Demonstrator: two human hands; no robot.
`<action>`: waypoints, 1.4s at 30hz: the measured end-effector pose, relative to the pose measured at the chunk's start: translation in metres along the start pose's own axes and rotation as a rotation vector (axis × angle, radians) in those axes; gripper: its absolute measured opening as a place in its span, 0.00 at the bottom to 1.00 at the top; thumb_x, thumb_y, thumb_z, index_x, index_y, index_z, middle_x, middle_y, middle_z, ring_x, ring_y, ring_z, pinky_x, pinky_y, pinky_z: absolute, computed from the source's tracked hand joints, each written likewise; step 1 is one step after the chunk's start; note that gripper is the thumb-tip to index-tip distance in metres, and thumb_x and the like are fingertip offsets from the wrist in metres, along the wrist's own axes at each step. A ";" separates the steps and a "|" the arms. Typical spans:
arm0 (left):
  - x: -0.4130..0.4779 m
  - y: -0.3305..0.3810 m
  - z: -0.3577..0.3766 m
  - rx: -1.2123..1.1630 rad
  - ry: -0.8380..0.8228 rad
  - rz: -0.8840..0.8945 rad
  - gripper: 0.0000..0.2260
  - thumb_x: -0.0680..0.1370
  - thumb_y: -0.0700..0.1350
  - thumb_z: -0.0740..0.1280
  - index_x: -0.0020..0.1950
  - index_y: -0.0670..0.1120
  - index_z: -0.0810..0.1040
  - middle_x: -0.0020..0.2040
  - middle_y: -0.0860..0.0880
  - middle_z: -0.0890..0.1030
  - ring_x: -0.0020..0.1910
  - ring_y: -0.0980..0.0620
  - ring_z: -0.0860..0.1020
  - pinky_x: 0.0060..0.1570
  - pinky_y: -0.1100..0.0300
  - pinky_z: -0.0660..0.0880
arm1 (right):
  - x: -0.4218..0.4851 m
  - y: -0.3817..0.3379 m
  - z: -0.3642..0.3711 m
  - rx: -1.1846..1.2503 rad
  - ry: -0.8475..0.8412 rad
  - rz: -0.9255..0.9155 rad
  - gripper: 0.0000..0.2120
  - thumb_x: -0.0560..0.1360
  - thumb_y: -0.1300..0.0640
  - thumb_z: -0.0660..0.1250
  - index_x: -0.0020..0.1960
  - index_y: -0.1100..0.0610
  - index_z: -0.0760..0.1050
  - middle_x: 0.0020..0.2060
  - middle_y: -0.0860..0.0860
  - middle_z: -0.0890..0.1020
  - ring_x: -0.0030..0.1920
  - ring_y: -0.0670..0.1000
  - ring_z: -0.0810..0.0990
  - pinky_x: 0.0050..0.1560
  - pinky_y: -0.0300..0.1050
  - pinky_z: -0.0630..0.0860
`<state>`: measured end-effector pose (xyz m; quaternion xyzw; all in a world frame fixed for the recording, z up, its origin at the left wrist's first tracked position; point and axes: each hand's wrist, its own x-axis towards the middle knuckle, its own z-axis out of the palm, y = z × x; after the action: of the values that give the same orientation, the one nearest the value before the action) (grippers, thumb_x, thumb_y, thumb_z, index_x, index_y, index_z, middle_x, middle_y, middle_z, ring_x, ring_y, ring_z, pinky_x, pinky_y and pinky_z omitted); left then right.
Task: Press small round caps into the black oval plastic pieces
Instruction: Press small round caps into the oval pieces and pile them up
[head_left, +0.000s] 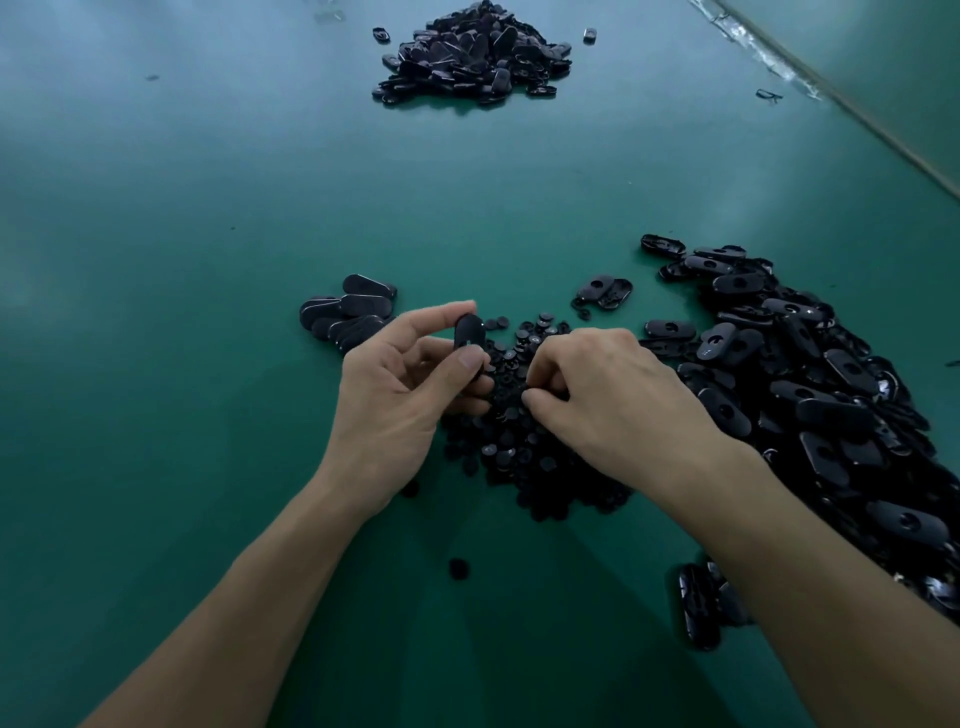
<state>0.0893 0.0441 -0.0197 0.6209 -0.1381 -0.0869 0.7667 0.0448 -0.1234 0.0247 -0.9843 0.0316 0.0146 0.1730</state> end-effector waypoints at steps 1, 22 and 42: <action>0.001 -0.001 0.000 0.017 0.000 0.014 0.14 0.76 0.39 0.70 0.60 0.51 0.80 0.40 0.50 0.83 0.38 0.54 0.83 0.39 0.62 0.80 | 0.000 0.000 0.001 -0.014 0.003 -0.001 0.06 0.78 0.50 0.66 0.47 0.51 0.79 0.44 0.47 0.78 0.47 0.51 0.77 0.46 0.47 0.76; 0.002 -0.002 -0.002 0.019 0.066 0.020 0.10 0.78 0.34 0.69 0.51 0.48 0.84 0.41 0.51 0.84 0.40 0.54 0.84 0.38 0.62 0.80 | -0.002 -0.003 -0.009 0.252 0.121 -0.037 0.08 0.78 0.57 0.63 0.42 0.53 0.68 0.36 0.51 0.77 0.35 0.53 0.76 0.35 0.59 0.77; 0.000 0.000 0.000 0.050 0.058 -0.023 0.07 0.73 0.32 0.73 0.47 0.43 0.82 0.39 0.47 0.86 0.38 0.50 0.85 0.41 0.61 0.81 | -0.001 -0.012 -0.008 0.437 0.122 -0.070 0.08 0.76 0.60 0.71 0.51 0.48 0.84 0.35 0.40 0.83 0.44 0.39 0.81 0.48 0.41 0.80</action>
<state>0.0893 0.0442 -0.0193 0.6435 -0.1109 -0.0742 0.7537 0.0450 -0.1149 0.0363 -0.9231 0.0105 -0.0581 0.3801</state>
